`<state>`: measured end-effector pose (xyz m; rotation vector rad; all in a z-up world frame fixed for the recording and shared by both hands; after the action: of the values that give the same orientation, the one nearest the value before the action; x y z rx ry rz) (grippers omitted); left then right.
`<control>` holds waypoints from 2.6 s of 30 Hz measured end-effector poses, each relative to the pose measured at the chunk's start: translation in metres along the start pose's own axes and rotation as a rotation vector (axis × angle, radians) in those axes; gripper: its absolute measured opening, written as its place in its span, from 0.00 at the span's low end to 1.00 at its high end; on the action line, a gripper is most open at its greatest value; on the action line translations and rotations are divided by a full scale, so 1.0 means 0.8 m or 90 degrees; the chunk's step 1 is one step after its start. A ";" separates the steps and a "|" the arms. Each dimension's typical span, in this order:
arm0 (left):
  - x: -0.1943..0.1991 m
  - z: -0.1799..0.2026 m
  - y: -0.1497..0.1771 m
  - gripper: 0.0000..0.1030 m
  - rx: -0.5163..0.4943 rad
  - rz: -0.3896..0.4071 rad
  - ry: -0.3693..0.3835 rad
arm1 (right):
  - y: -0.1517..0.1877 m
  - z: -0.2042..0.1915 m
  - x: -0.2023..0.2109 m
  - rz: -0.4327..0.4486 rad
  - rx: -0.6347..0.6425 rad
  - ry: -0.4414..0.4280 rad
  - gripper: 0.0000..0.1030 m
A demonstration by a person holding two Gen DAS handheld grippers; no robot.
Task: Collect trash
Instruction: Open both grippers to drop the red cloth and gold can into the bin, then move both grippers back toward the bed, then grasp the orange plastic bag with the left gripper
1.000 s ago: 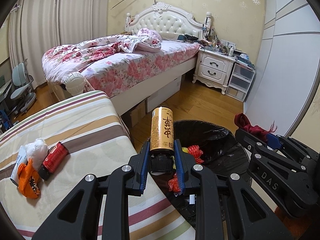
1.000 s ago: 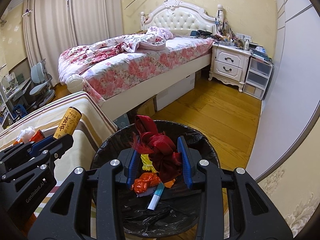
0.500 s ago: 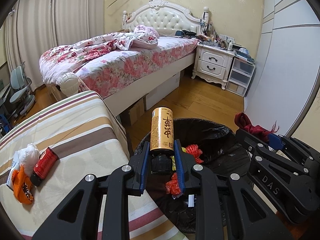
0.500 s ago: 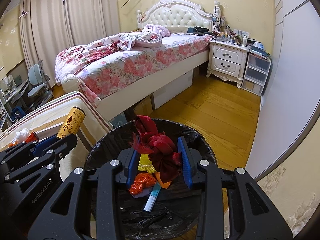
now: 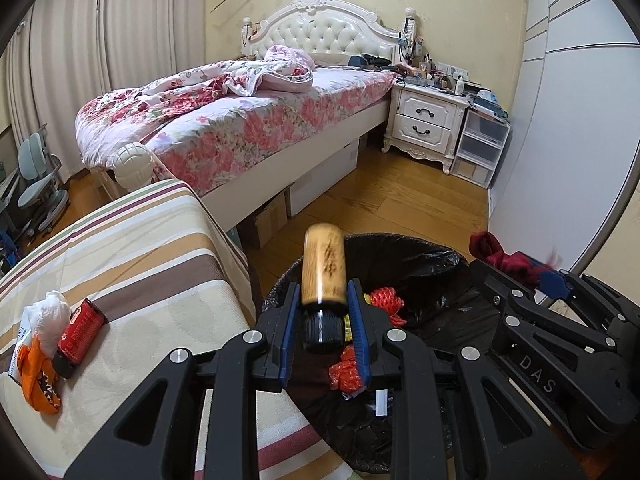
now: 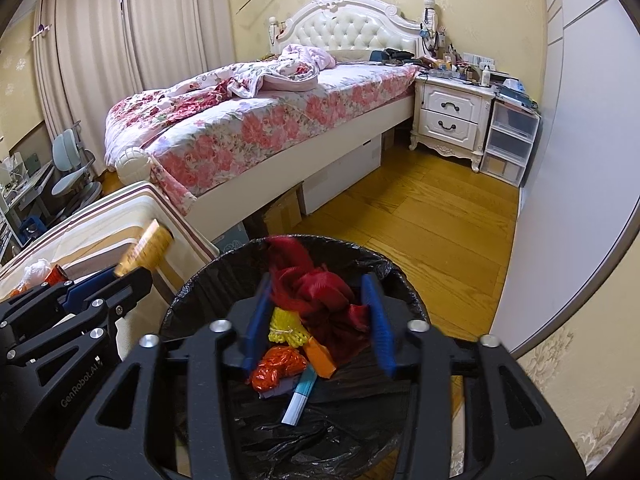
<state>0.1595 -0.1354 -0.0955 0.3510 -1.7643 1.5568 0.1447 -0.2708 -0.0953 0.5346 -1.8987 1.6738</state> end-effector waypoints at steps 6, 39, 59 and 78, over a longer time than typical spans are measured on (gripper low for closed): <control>0.000 -0.006 -0.001 0.48 0.003 0.005 -0.014 | 0.002 0.008 -0.003 0.000 -0.010 0.013 0.48; 0.104 -0.196 0.063 0.65 0.123 0.015 -0.176 | 0.031 -0.162 0.022 -0.037 0.075 -0.106 0.59; 0.090 -0.257 0.093 0.38 0.152 -0.028 -0.175 | 0.057 -0.255 0.021 -0.069 0.150 -0.154 0.59; 0.148 -0.283 0.131 0.38 0.198 -0.019 -0.172 | 0.066 -0.298 0.028 -0.070 0.183 -0.184 0.59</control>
<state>0.0897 0.1321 -0.0954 0.7660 -1.7014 1.8337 0.1279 -0.0266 -0.1034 1.0253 -1.7875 1.8893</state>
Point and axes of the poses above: each gripper's, at about its wrist camera, not at the fingertips, and x roughly against the way its jaws point, z to its right, y to its underside, the point moved 9 cm from there along -x, roughly the way its jaws point, and after that the axes turned 1 degree about -y, right-handed, at the moved point
